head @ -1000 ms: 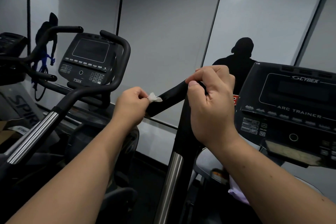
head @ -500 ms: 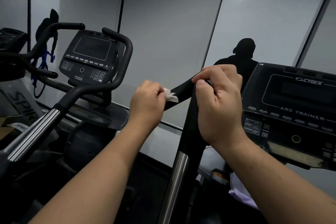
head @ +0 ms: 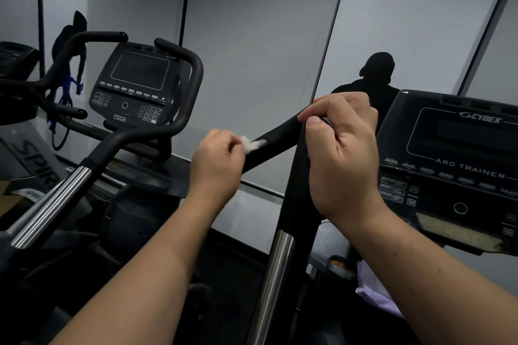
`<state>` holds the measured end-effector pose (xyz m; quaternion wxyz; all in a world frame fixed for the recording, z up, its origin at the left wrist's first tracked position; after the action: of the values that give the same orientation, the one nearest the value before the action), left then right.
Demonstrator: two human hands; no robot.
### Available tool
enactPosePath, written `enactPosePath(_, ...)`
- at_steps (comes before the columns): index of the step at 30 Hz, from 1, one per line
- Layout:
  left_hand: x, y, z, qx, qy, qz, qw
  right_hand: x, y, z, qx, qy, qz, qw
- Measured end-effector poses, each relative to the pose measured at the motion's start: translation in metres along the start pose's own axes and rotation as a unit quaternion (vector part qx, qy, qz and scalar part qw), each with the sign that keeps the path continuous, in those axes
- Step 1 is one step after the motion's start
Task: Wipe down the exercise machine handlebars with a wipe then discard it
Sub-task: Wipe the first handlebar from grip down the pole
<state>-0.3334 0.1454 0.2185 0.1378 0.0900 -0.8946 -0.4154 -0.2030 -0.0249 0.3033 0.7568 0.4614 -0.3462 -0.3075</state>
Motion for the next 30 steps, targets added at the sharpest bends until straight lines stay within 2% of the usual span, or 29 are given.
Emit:
enactPosePath(2,0.001,0.003,0.020,0.091,-0.057,0.002,0.994,0.000,0.000,0.000,0.000,-0.002,0.000,1.000)
enactPosePath(6,0.004,-0.006,0.013,0.095,-0.078,-0.010,0.992,0.000,0.000,0.001,0.007,-0.003,-0.002,1.000)
enactPosePath(10,0.000,-0.014,0.041,0.231,-0.242,-0.049,0.941,-0.001,0.000,0.001,0.007,-0.005,0.001,1.000)
enactPosePath(14,0.000,-0.020,0.037,0.234,-0.244,-0.050,0.940,-0.001,0.000,0.001,0.002,-0.009,0.004,1.000)
enactPosePath(18,-0.010,-0.035,0.060,0.337,-0.344,-0.076,0.873,-0.001,0.000,0.002,-0.001,-0.009,0.006,1.000)
enactPosePath(21,-0.020,-0.053,0.058,0.362,-0.398,-0.097,0.837,0.000,-0.001,0.002,-0.005,-0.005,0.006,1.000)
enactPosePath(26,-0.028,-0.058,0.059,0.400,-0.505,-0.111,0.757,-0.001,-0.001,0.003,-0.006,0.002,0.010,1.000)
enactPosePath(28,-0.020,-0.048,0.058,0.378,-0.521,-0.126,0.755,-0.001,-0.001,0.003,-0.006,0.003,0.009,1.000)
enactPosePath(30,-0.020,-0.051,0.054,0.387,-0.490,-0.110,0.773,-0.001,0.000,0.003,-0.004,0.000,0.011,1.000)
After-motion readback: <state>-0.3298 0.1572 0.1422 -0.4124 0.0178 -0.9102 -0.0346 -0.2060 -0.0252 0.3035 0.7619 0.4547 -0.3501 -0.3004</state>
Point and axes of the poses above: each hand's wrist, its own y-axis towards the middle knuckle, its own x-axis out of the back of the hand, z = x × y, the point moved 8 cm from there along y, towards the middle knuckle, and after that the axes turned 4 degrees about z, right-handed, at the moved point
